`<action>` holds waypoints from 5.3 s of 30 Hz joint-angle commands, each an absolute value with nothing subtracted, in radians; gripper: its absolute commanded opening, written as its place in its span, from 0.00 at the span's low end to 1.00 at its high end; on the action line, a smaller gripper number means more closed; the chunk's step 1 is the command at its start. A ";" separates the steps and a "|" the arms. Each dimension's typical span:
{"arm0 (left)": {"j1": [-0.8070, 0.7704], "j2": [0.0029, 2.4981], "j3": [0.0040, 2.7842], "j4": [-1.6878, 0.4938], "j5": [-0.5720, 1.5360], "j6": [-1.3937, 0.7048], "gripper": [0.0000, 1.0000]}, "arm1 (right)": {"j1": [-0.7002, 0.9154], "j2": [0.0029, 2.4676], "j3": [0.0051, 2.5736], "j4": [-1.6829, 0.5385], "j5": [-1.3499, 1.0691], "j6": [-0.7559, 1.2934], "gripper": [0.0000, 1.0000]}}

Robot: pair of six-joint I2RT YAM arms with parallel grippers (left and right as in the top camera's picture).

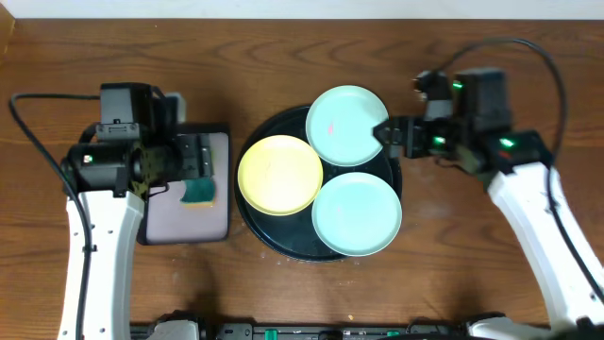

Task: Clean dirty plates on tray and stack at the side
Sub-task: 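Move left gripper to the sponge and right gripper to the yellow plate rim, then grasp the green sponge with the left gripper and lift it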

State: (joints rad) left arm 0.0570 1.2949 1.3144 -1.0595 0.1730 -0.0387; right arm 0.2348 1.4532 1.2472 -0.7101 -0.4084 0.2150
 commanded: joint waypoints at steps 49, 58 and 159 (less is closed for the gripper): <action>0.141 1.483 1.330 -1.057 -0.013 -0.196 0.81 | 0.645 2.131 1.462 -0.653 -0.080 0.583 0.11; 0.141 1.501 1.268 -1.017 -0.012 -0.196 0.75 | 0.648 2.134 1.462 -0.651 -0.080 0.583 0.01; 0.131 1.771 1.412 -0.995 0.066 -0.118 0.07 | 0.650 2.134 1.462 -0.651 -0.057 0.583 0.01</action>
State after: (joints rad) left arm 0.1337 1.7836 1.3899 -0.9890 0.0944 -0.1059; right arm 0.6373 2.1029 1.4582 -0.6563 -0.0761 0.5770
